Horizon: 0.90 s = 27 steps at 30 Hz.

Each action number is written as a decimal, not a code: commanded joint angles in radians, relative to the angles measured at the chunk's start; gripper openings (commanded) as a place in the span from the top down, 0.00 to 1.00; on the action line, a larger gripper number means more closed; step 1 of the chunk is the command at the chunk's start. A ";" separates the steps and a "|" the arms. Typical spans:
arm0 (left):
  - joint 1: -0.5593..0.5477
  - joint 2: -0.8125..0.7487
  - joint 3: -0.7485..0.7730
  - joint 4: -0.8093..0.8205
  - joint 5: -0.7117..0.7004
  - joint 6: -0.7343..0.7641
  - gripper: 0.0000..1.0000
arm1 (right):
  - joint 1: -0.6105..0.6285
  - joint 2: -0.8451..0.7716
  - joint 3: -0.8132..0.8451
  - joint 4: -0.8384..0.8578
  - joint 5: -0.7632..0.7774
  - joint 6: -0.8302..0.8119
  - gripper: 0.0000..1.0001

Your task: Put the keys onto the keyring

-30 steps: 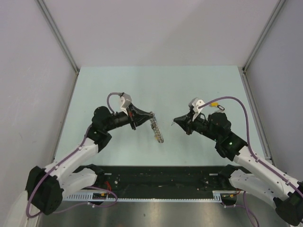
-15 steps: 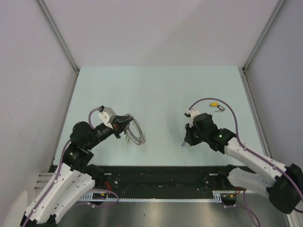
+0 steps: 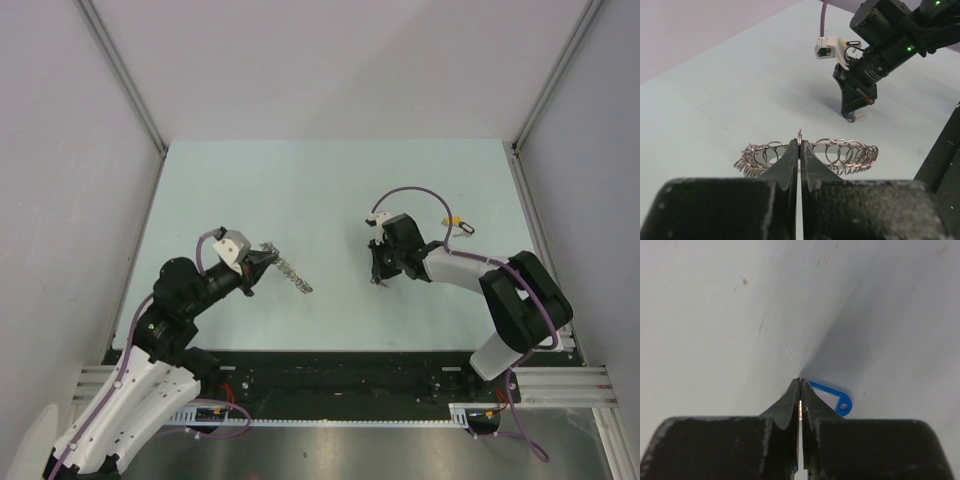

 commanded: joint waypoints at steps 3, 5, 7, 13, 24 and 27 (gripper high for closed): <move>0.006 -0.001 0.007 0.042 0.001 0.021 0.99 | -0.003 0.079 0.043 0.184 0.000 -0.053 1.00; 0.006 0.007 0.004 0.045 0.015 0.021 0.99 | -0.001 0.088 0.043 0.187 0.002 -0.062 1.00; 0.007 0.008 0.002 0.054 0.023 0.019 0.99 | -0.003 0.087 0.043 0.187 -0.006 -0.073 0.92; 0.007 0.010 -0.016 0.087 0.052 0.007 0.97 | 0.026 -0.049 0.033 0.173 0.002 -0.095 0.49; 0.007 0.097 -0.038 0.119 0.056 -0.114 0.97 | 0.054 -0.418 0.011 0.145 -0.190 -0.107 0.39; 0.006 0.091 -0.074 0.119 0.050 -0.166 0.97 | 0.066 -0.465 -0.034 0.202 -0.277 -0.061 0.38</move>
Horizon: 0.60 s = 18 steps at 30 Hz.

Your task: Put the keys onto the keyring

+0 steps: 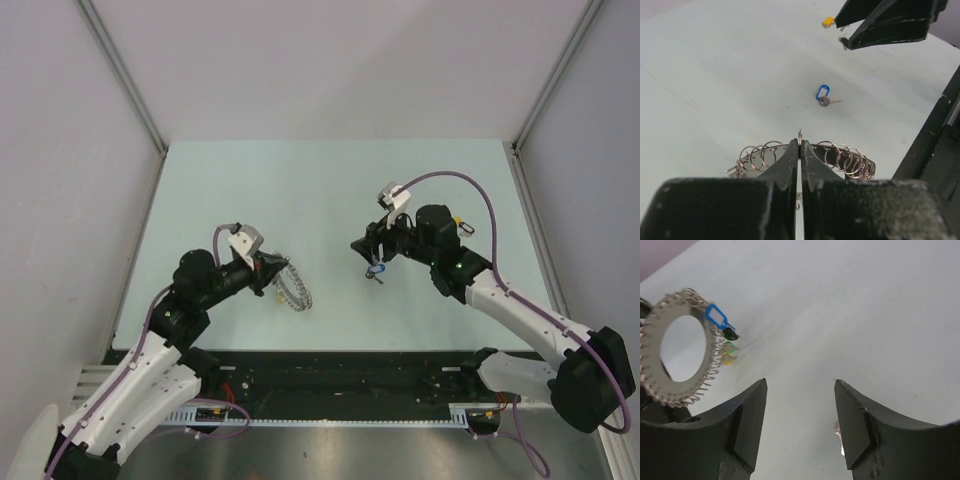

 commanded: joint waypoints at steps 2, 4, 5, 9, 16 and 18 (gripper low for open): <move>0.007 -0.015 -0.070 0.098 0.017 -0.143 0.97 | 0.050 -0.055 -0.069 0.113 -0.178 0.086 0.38; 0.004 -0.005 -0.096 0.117 0.032 -0.176 0.97 | 0.082 -0.056 -0.082 0.144 -0.190 0.116 0.38; -0.001 0.000 -0.128 0.185 0.032 -0.214 0.97 | 0.097 -0.050 -0.080 0.159 -0.189 0.121 0.38; -0.032 0.049 -0.227 0.360 0.032 -0.279 0.97 | 0.133 -0.012 -0.100 0.218 -0.181 0.146 0.38; -0.091 0.080 -0.333 0.616 0.077 -0.290 0.98 | 0.145 0.111 -0.151 0.442 -0.359 0.193 0.42; -0.091 0.057 -0.350 0.652 0.091 -0.288 0.98 | 0.143 0.148 -0.157 0.494 -0.382 0.187 0.44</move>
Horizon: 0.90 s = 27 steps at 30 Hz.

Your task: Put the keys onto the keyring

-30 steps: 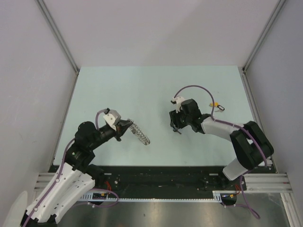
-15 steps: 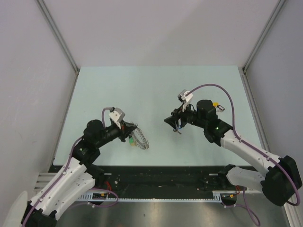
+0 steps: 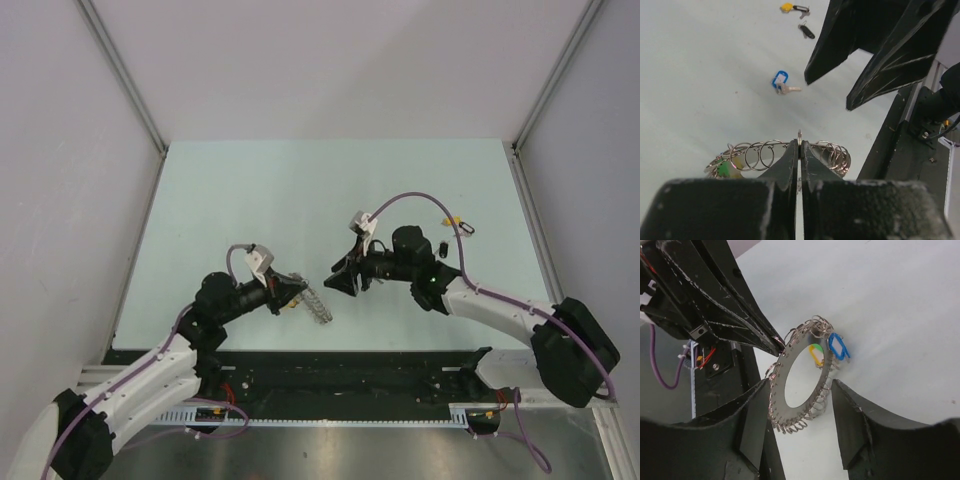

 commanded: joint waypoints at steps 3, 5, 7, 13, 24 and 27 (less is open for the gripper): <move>-0.010 -0.065 -0.031 0.209 0.058 -0.014 0.98 | -0.004 0.085 -0.018 0.257 -0.193 0.025 0.49; -0.009 -0.072 -0.035 0.216 0.065 -0.008 0.98 | -0.004 0.095 -0.025 0.308 -0.213 0.021 0.49; -0.009 -0.076 -0.040 0.238 0.079 -0.009 0.98 | -0.004 0.108 -0.027 0.349 -0.237 0.015 0.49; -0.012 -0.074 -0.046 0.277 0.104 -0.019 0.98 | -0.010 0.151 -0.032 0.461 -0.288 0.047 0.52; -0.021 -0.074 -0.045 0.300 0.114 -0.028 0.98 | -0.013 0.192 -0.033 0.570 -0.328 0.079 0.60; -0.022 -0.071 -0.045 0.309 0.114 -0.032 0.97 | -0.012 0.203 -0.035 0.586 -0.328 0.085 0.61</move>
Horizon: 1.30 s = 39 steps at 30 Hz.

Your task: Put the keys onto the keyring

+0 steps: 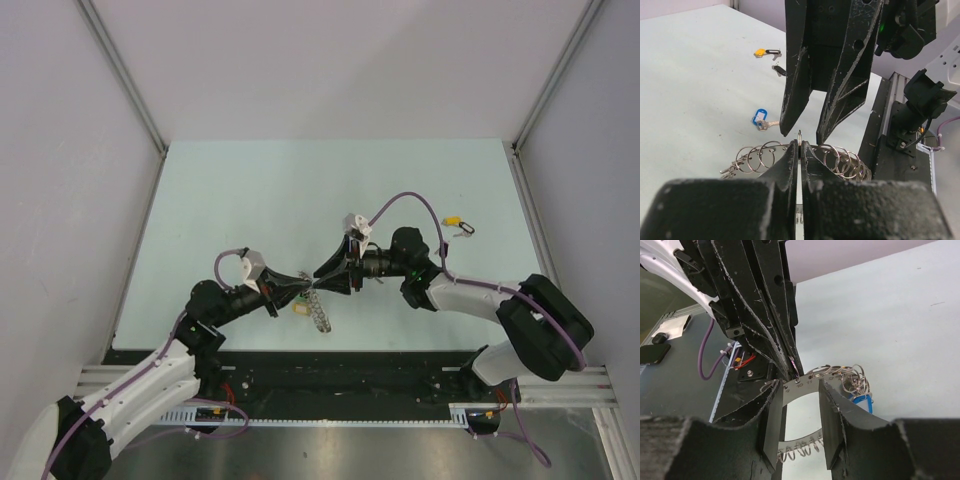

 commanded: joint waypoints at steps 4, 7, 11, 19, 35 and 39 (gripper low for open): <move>-0.012 0.000 0.004 0.103 0.024 -0.024 0.98 | 0.001 0.036 -0.002 0.122 -0.036 0.033 0.63; -0.015 0.012 0.006 0.112 0.030 -0.026 0.98 | 0.001 0.048 -0.002 0.150 -0.043 0.046 0.64; -0.016 0.023 0.006 0.125 0.030 -0.029 0.98 | -0.001 0.058 -0.002 0.168 -0.054 0.053 0.67; -0.018 0.067 0.006 0.155 0.060 -0.045 0.97 | -0.008 0.084 0.001 0.205 -0.091 0.060 0.87; -0.018 -0.039 0.087 -0.305 -0.181 -0.007 0.65 | -0.040 0.006 0.005 -0.315 0.098 -0.171 1.00; -0.020 -0.065 0.119 -0.392 -0.201 0.008 0.60 | -0.027 -0.046 0.064 -0.536 0.200 -0.288 1.00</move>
